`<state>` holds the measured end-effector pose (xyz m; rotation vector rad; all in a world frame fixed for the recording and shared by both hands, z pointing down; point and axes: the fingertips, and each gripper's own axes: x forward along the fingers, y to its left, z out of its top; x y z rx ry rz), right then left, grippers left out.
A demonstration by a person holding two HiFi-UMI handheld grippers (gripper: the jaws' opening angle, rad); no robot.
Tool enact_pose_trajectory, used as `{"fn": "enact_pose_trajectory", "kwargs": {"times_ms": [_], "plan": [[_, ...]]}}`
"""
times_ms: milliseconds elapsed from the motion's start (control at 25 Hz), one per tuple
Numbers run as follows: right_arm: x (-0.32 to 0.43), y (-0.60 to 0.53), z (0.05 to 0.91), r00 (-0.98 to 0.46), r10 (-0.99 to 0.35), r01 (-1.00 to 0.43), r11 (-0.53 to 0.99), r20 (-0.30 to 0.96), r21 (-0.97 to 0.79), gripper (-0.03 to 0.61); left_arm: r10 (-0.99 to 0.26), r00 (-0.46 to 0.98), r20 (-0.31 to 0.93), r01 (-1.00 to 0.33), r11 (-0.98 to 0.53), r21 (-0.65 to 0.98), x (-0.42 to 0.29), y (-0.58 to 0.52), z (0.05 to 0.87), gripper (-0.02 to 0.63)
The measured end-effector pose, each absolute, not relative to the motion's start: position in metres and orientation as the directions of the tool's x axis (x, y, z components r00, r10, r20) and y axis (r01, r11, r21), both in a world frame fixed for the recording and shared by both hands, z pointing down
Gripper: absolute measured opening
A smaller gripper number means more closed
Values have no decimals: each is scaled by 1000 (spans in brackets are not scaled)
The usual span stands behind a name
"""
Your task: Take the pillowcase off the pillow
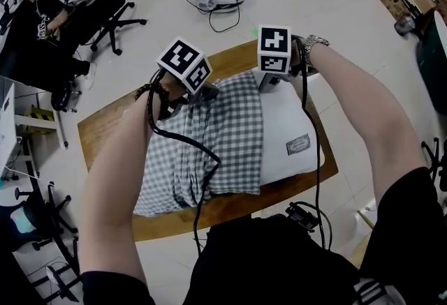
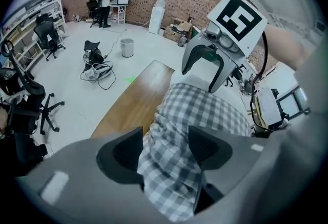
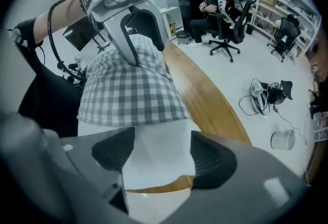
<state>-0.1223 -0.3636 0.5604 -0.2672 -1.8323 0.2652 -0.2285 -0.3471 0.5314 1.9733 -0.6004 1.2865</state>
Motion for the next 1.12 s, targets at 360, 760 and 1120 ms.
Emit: {"fn": "enact_pose_trajectory", "kwargs": {"times_ms": [360, 760, 1120], "plan": [[-119, -356, 607, -159, 476, -43, 872, 865, -488, 204, 60, 380, 923, -660, -681, 316, -238, -348, 552, 128], [-104, -354, 571, -279, 333, -38, 933, 901, -357, 20, -34, 309, 950, -781, -579, 233, -270, -343, 549, 12], [-71, -354, 532, -315, 181, -36, 979, 932, -203, 17, -69, 196, 978, -862, -488, 139, -309, -329, 547, 12]]}}
